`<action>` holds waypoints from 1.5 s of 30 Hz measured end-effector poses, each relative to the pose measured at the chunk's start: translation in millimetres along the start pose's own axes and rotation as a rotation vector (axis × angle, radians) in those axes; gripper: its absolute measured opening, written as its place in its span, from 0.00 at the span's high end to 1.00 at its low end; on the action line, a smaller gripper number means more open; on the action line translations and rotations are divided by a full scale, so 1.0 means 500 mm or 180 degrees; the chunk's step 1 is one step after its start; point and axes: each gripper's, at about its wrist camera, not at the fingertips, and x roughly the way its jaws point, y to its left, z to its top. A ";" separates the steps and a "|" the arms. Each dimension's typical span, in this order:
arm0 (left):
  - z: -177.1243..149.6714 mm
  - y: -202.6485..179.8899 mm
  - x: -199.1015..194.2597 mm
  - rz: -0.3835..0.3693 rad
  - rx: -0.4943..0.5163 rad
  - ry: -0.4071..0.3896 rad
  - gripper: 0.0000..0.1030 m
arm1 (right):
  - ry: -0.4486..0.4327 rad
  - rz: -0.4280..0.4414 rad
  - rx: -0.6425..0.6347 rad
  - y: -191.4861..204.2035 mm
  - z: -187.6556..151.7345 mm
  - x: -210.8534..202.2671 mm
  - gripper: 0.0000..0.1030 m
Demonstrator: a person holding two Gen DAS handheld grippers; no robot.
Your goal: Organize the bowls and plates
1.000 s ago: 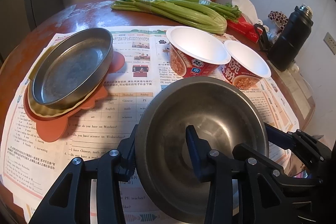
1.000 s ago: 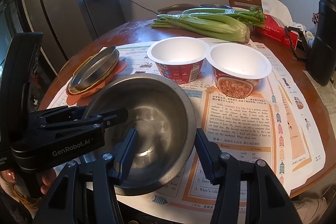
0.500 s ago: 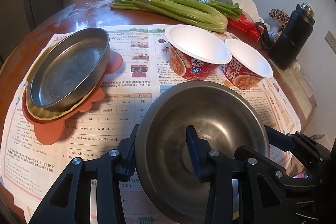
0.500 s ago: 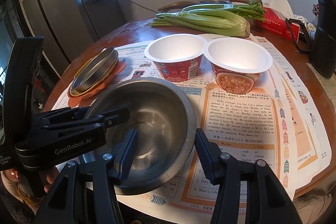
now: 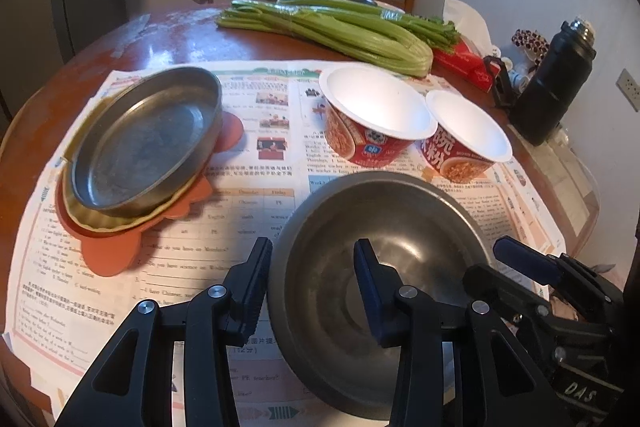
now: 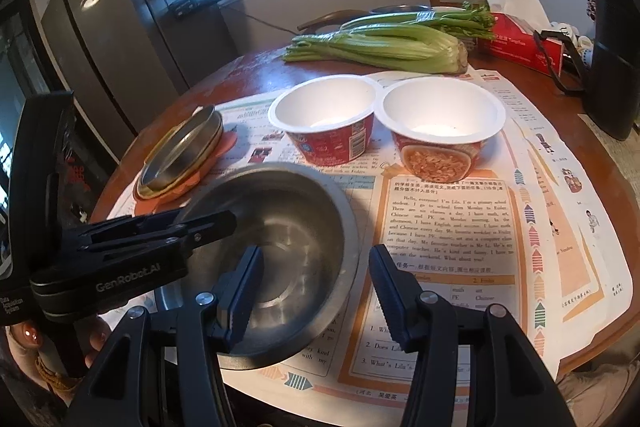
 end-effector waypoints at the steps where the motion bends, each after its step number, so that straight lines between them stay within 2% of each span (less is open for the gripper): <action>1: 0.001 0.000 -0.003 0.0001 -0.0001 -0.0011 0.58 | -0.0015 -0.0002 0.0016 -0.001 0.001 -0.003 0.46; 9: 0.007 0.010 -0.026 -0.0015 -0.0029 -0.0115 0.58 | -0.0106 -0.0027 0.0128 -0.009 0.009 -0.015 0.46; 19: 0.043 0.018 -0.029 -0.0047 -0.0010 -0.0237 0.57 | -0.0058 0.0018 0.0208 -0.011 0.037 0.008 0.46; 23: 0.066 0.017 -0.018 -0.0065 0.0037 -0.0232 0.57 | -0.0007 0.0015 0.0194 -0.006 0.062 0.033 0.46; 32: 0.144 0.002 0.015 -0.0052 0.0185 -0.0250 0.57 | 0.0094 0.0193 0.0414 -0.021 0.117 0.095 0.46; 38: 0.194 -0.015 0.041 -0.0015 0.0262 -0.0242 0.57 | 0.0129 0.0252 0.0559 -0.050 0.144 0.123 0.46; 45: 0.225 -0.027 0.080 -0.0021 0.0271 -0.0156 0.57 | 0.0102 0.0251 0.0716 -0.088 0.164 0.136 0.46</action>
